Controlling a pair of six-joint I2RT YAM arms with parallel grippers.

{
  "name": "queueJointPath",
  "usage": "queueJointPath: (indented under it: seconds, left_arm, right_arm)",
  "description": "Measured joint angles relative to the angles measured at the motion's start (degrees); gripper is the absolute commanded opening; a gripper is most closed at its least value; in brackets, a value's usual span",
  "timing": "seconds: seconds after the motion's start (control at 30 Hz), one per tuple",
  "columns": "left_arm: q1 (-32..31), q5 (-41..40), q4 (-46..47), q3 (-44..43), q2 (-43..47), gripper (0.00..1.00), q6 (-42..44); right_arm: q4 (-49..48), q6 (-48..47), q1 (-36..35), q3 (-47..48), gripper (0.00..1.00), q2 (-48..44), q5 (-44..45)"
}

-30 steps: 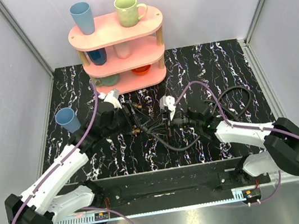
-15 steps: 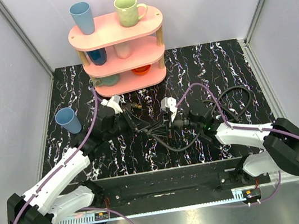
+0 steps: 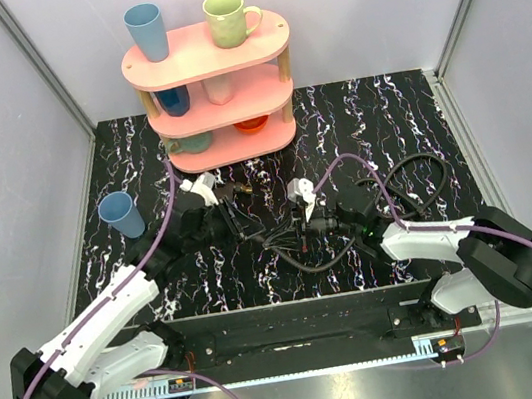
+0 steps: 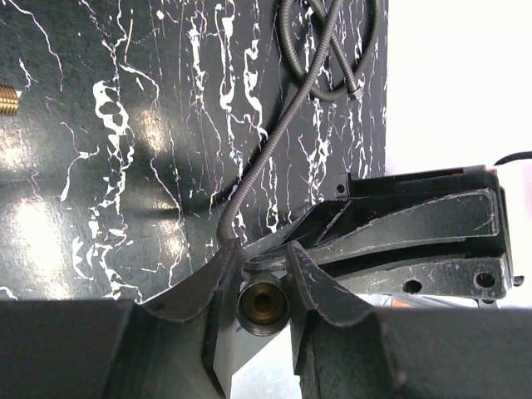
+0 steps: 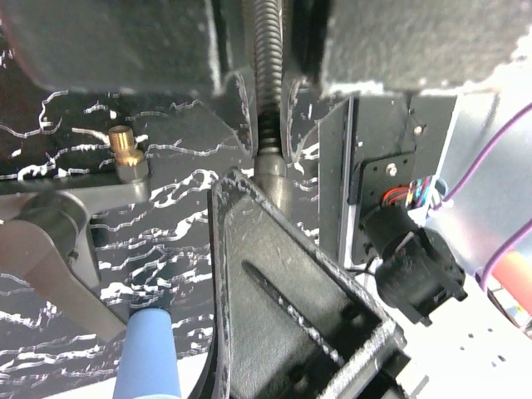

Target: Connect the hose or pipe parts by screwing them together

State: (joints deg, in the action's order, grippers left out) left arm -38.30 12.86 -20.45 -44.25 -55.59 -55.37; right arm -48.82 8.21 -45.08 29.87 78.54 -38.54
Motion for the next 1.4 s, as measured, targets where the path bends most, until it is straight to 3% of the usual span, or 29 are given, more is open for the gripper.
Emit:
queueJointPath:
  seconds: [0.03, 0.27, 0.33, 0.37, 0.4, 0.5, 0.63, 1.1, 1.4]
  left_arm:
    - [0.0, -0.1, -0.4, -0.1, 0.0, 0.0, 0.2]
    - [0.6, 0.7, -1.9, -1.1, 0.0, 0.0, 1.4]
    - [0.6, 0.7, -2.1, -1.2, 0.1, 0.0, 1.4]
    - [0.6, 0.8, -2.2, -1.2, 0.1, 0.0, 1.4]
    - [0.6, 0.9, -2.2, -1.2, 0.1, 0.0, 1.4]
    - [1.4, 0.8, -2.3, -1.2, 0.7, 0.0, 1.7]
    - [2.1, 1.0, -1.4, -1.2, 2.3, 0.0, 1.6]
    - [2.1, 1.9, 1.6, 1.4, 4.9, 0.0, -0.3]
    - [2.1, 2.0, 3.8, 3.9, 6.5, 0.0, -2.2]
  right_arm:
    - [-0.7, 0.2, 0.0, -0.5, 0.0, 0.0, 0.0]
    - [-4.2, 0.2, -0.3, -2.3, 0.01, 0.0, 1.6]
    - [-5.6, 0.3, -0.5, -3.0, 0.17, 0.0, 2.1]
    - [-6.0, 0.5, -0.6, -3.1, 0.34, 0.0, 2.4]
    - [-6.2, 0.9, -0.6, -3.2, 0.44, -0.1, 2.5]
    - [-6.2, 3.1, -0.3, -3.6, 0.6, -0.3, 3.8]
    - [-9.4, 8.6, 0.1, -3.8, 0.72, -0.3, 5.1]
    - [-22.8, 20.0, 0.1, -0.7, 0.72, 8.3, 3.7]
    - [-24.9, 23.8, 0.1, 1.8, 0.64, 12.2, 2.8]
